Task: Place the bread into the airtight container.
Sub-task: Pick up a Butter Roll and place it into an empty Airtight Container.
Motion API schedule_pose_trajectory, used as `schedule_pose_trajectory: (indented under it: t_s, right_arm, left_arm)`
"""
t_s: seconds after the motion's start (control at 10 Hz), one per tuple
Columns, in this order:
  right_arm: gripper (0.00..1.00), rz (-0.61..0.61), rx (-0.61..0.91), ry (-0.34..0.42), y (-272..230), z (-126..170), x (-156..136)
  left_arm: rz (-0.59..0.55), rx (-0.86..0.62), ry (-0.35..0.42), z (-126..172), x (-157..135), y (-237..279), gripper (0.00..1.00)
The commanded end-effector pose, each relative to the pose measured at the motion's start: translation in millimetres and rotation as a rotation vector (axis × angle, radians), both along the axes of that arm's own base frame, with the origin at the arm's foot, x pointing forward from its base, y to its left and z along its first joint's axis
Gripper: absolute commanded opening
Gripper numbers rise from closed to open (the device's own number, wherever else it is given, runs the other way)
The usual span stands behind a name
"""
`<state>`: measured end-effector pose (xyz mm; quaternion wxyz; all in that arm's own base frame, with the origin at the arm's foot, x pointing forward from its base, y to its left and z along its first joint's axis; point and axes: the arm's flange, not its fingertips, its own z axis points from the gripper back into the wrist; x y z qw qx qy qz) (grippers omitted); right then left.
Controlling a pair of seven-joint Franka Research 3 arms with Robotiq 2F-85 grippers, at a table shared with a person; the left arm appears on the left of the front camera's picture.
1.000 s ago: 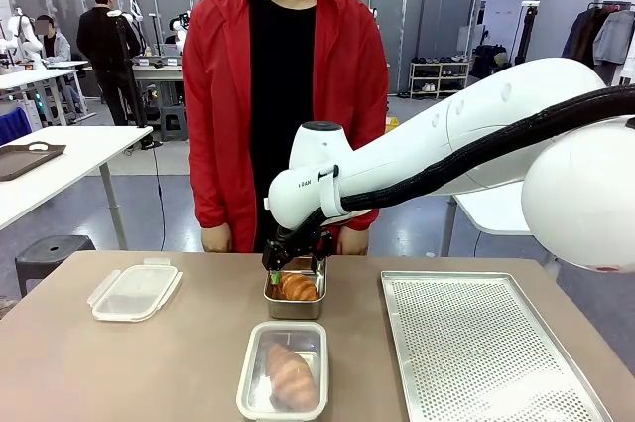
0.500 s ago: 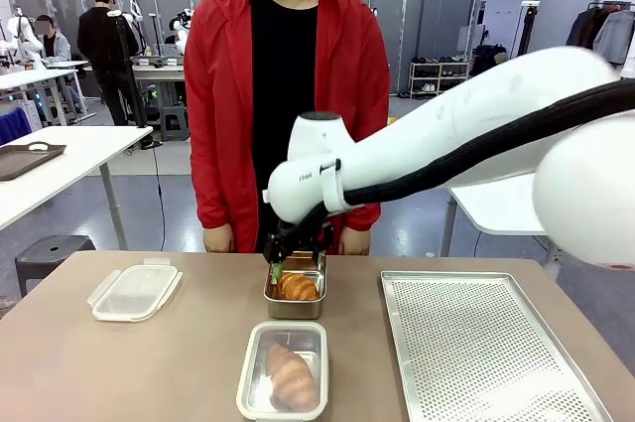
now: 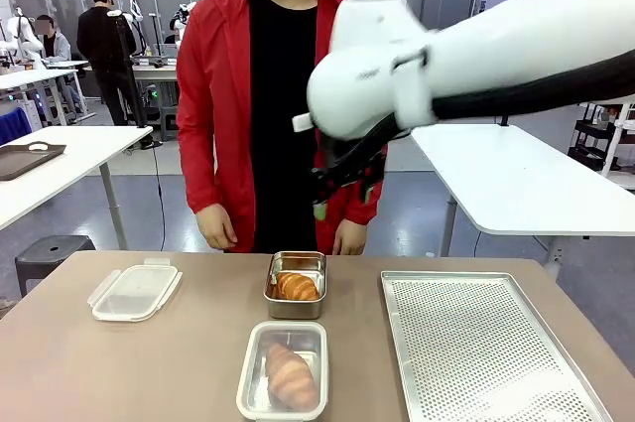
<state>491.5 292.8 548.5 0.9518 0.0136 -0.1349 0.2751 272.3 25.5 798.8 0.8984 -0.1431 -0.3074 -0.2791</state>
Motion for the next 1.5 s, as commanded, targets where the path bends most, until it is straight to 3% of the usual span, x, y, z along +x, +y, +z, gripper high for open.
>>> schedule_pose_trajectory:
  t_s: [0.0, 0.2, 0.5, 0.8, 0.9, 1.1, 1.2, 1.4]
  right_arm:
    - [1.00, 0.077, 0.031, -0.005, -68.6, 40.7, -46.9]
    - [1.00, 0.153, 0.072, -0.019, -130.7, 100.0, -90.1]
    - [1.00, 0.123, 0.087, -0.027, -217.6, 146.9, -146.8]
    - [1.00, -0.145, 0.174, -0.091, -268.9, 185.7, -218.5]
    - [1.00, -0.118, 0.218, -0.090, -271.0, 193.7, -234.8]
    - [1.00, -0.161, 0.250, -0.059, -271.4, 186.3, -238.3]
    - [1.00, -0.115, 0.189, -0.093, -280.6, 203.4, -240.2]
    - [1.00, -0.115, 0.189, -0.093, -280.6, 203.4, -240.2]
  left_arm:
    - [-0.019, 0.001, -0.013, 1.3, -0.3, 0.0, 1.00]
    - [-0.019, 0.001, -0.013, 1.3, -0.3, 0.0, 1.00]
    - [-0.019, 0.001, -0.013, 1.3, -0.3, 0.0, 1.00]
    - [-0.019, 0.001, -0.013, 1.3, -0.3, 0.0, 1.00]
    - [-0.019, 0.001, -0.013, 1.3, -0.3, 0.0, 1.00]
    - [-0.019, 0.001, -0.013, 1.3, -0.3, 0.0, 1.00]
    - [-0.019, 0.001, -0.013, 1.3, -0.3, 0.0, 1.00]
    - [-0.019, 0.001, -0.013, 1.3, -0.3, 0.0, 1.00]
